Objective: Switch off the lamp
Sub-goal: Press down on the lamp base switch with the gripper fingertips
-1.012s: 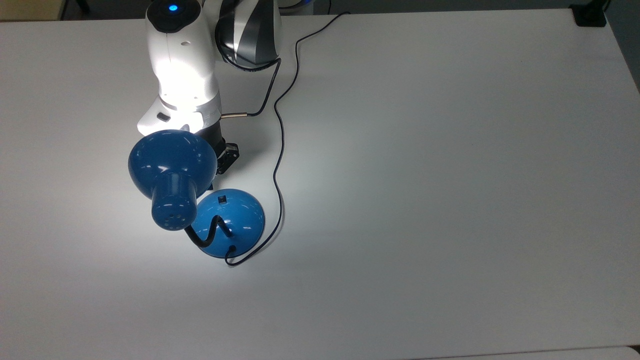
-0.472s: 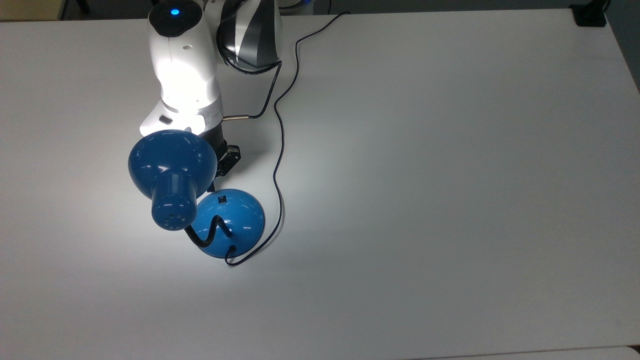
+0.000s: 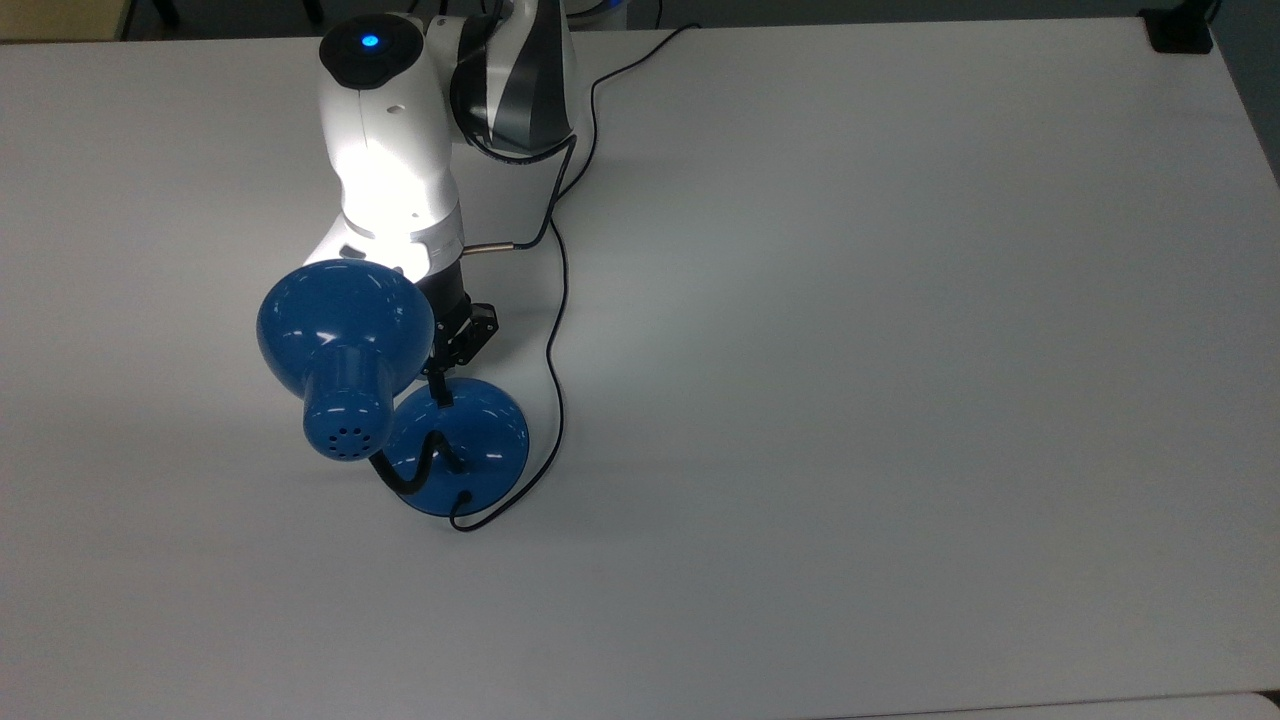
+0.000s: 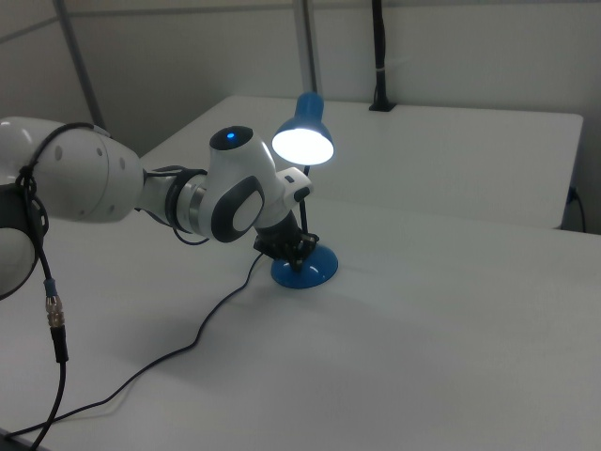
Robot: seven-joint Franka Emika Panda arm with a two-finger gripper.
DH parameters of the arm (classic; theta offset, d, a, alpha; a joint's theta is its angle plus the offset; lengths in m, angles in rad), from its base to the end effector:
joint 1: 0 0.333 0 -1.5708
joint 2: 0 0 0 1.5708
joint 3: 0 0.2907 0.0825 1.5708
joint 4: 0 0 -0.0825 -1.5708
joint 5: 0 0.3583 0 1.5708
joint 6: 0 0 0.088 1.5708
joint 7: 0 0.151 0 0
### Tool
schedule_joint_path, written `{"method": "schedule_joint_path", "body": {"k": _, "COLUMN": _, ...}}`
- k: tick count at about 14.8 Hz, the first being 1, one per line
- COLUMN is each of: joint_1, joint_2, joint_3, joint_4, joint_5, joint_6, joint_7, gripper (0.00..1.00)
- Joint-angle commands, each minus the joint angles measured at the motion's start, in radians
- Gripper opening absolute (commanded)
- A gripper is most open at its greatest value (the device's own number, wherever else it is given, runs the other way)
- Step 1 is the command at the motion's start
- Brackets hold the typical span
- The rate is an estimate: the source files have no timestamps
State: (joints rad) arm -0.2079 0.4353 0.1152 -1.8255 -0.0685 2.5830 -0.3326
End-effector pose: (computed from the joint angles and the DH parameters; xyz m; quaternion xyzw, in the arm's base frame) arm 0.6544 -0.0658 0.2837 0.9776 0.1345 0.1586 0.0338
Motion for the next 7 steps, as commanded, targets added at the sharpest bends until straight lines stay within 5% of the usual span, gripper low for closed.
{"method": "schedule_joint_path", "body": {"k": 1, "joint_1": -0.004, "joint_2": 0.006, "joint_3": 0.011, "joint_4": -0.006, "joint_5": 0.006, "joint_6": 0.026, "joint_7": 0.001, "gripper": 0.0}}
{"method": "schedule_joint_path", "body": {"k": 7, "joint_1": -0.002, "joint_2": 0.016, "joint_3": 0.011, "joint_4": -0.023, "joint_5": 0.004, "joint_6": 0.013, "joint_7": 0.001, "gripper": 0.0}}
